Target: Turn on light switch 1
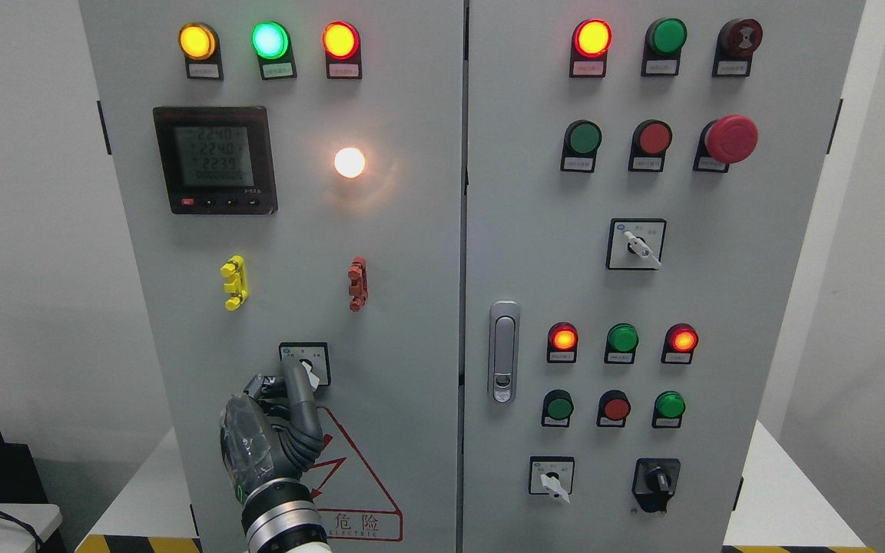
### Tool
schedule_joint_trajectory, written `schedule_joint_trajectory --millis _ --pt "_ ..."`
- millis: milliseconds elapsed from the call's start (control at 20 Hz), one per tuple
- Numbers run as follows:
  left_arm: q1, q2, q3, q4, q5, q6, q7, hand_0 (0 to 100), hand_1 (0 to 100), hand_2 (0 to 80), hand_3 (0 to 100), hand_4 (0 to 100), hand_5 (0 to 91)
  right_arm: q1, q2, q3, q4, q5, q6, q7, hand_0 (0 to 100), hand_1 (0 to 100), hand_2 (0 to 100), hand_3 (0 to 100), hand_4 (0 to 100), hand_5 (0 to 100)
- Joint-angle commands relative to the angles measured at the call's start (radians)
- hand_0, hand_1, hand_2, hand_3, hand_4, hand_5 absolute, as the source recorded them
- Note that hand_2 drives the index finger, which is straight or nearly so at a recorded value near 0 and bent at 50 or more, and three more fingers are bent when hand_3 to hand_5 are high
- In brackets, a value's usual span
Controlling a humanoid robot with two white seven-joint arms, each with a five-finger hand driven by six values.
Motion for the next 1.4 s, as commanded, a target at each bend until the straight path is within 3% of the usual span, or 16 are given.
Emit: schedule_joint_trajectory --millis 0,200,351,1153,1353 --pt "0.000 0.000 0.000 -0.001 0.010 -0.001 -0.001 40 12 63.3 64 78 73.0 0.000 0.000 0.000 -0.001 -0.017 0.000 -0.001 12 39 0 0 0 0" --pt "0.000 0.000 0.000 -0.001 0.012 -0.003 -0.001 20 16 63.4 64 78 73.1 0.000 0.000 0.000 0.001 -0.018 0.000 -0.001 12 39 0 0 0 0" --pt "0.000 0.000 0.000 -0.001 0.012 -0.003 -0.001 12 17 63.5 64 78 73.2 0.000 0.000 0.000 -0.001 -0.017 0.000 -0.001 12 39 0 0 0 0" --pt "0.036 -0.005 0.006 -0.038 0.010 -0.009 -0.001 11 18 63.7 65 79 73.6 0.000 0.000 0.000 0.001 -0.017 0.000 -0.001 12 39 0 0 0 0" --pt "0.097 -0.002 0.006 -0.061 0.007 -0.087 -0.001 11 19 64.1 65 79 74.0 0.000 0.000 0.000 0.001 -0.017 0.000 -0.001 12 39 0 0 0 0"
